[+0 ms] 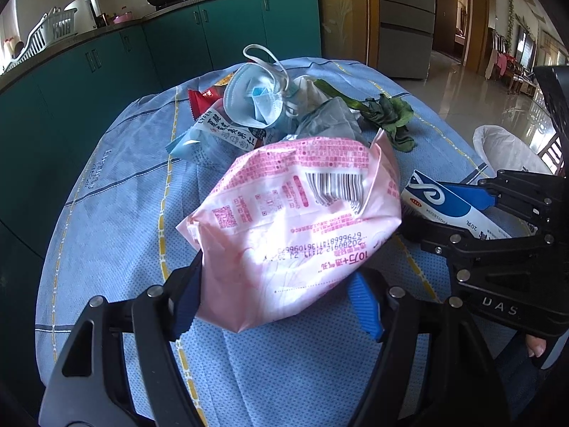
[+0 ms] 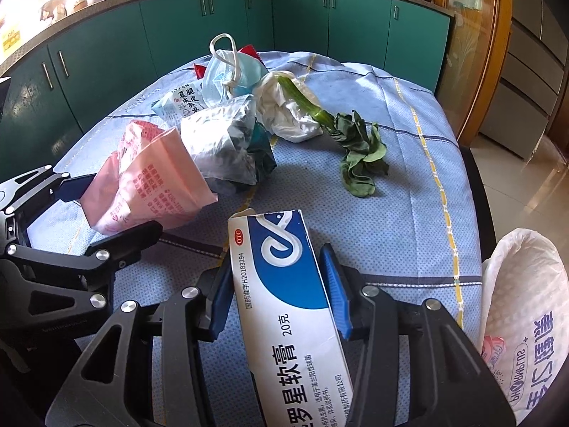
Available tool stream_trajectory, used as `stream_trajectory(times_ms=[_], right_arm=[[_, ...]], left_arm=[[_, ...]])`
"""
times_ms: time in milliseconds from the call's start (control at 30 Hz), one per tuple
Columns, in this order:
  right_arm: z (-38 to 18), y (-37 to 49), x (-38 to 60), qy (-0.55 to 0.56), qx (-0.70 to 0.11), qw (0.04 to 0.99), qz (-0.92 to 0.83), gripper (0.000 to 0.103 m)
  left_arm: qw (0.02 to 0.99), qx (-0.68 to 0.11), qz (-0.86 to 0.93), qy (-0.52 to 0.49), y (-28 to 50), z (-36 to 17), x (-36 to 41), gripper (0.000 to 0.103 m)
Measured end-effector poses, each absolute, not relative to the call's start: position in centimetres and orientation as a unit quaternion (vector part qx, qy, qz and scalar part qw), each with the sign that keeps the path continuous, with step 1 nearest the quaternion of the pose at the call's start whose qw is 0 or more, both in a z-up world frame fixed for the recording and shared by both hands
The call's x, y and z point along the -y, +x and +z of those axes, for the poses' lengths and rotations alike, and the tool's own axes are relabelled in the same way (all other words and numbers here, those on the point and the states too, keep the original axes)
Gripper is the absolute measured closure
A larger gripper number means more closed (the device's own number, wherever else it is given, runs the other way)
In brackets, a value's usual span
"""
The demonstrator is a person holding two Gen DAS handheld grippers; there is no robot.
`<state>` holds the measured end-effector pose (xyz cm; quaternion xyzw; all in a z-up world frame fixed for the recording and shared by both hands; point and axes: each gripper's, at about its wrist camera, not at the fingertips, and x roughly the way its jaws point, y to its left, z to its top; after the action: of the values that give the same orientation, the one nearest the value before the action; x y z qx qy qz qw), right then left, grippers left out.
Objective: Collect trash
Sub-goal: 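Lift the pink package with the left tool while the right tool holds the box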
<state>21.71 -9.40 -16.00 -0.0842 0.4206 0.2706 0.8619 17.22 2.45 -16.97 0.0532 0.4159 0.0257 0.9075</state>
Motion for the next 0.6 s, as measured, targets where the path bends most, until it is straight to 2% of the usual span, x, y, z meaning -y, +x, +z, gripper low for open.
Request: stream_trajectory(times_ms=[600], right_arm=[[-15.8,20.2,10.2,-0.08,-0.418,0.867,0.258,0.051]], left_arm=[[0.91,-0.413,-0.001,0.031,17.4,-16.2,-3.7,0.028]])
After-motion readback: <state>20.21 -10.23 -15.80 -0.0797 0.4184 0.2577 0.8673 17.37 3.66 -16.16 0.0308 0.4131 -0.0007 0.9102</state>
